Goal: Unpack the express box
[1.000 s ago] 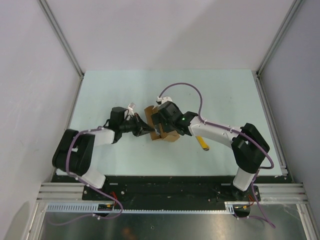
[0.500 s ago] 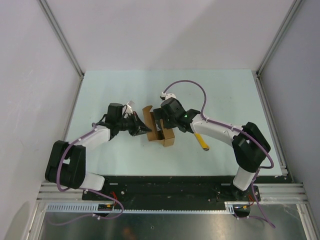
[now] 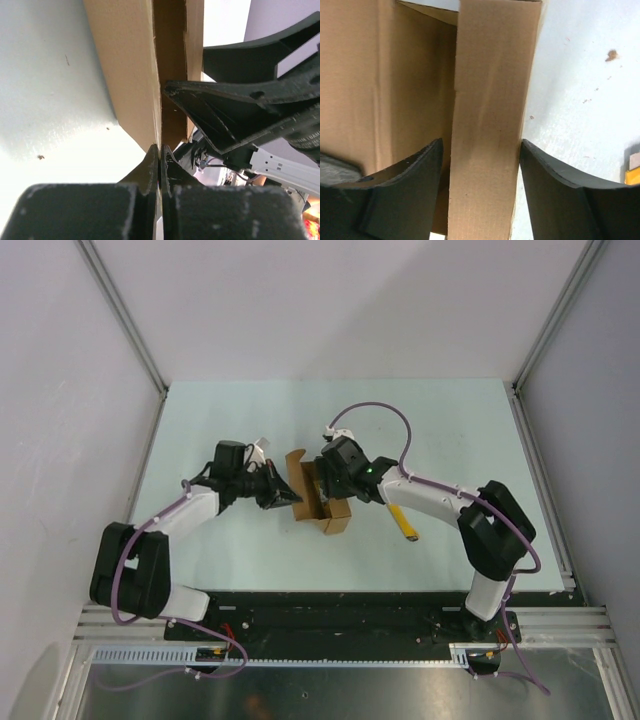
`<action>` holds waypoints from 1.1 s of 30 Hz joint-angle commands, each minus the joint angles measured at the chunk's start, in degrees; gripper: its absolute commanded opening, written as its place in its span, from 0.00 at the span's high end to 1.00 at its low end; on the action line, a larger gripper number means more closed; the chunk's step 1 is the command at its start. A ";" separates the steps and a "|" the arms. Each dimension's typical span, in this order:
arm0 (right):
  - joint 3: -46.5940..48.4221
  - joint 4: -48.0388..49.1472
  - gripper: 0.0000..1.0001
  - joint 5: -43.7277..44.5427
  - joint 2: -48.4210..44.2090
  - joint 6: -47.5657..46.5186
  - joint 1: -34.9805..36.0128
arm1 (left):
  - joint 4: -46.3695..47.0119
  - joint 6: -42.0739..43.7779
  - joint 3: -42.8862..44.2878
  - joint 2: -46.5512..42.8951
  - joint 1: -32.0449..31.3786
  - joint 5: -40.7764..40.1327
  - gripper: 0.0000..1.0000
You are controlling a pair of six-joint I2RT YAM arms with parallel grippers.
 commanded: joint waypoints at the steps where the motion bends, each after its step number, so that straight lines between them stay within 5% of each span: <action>1: 2.23 -2.90 0.36 2.48 -0.33 2.80 -1.71 | -1.62 2.33 4.52 -3.56 1.03 3.15 1.00; 17: 2.23 -0.71 0.20 0.55 1.34 5.97 -3.47 | -13.84 6.20 9.01 -9.01 5.60 6.31 1.00; 33: 2.32 5.62 0.36 0.37 0.20 1.31 1.18 | -14.63 11.12 5.32 -6.29 9.47 11.41 1.00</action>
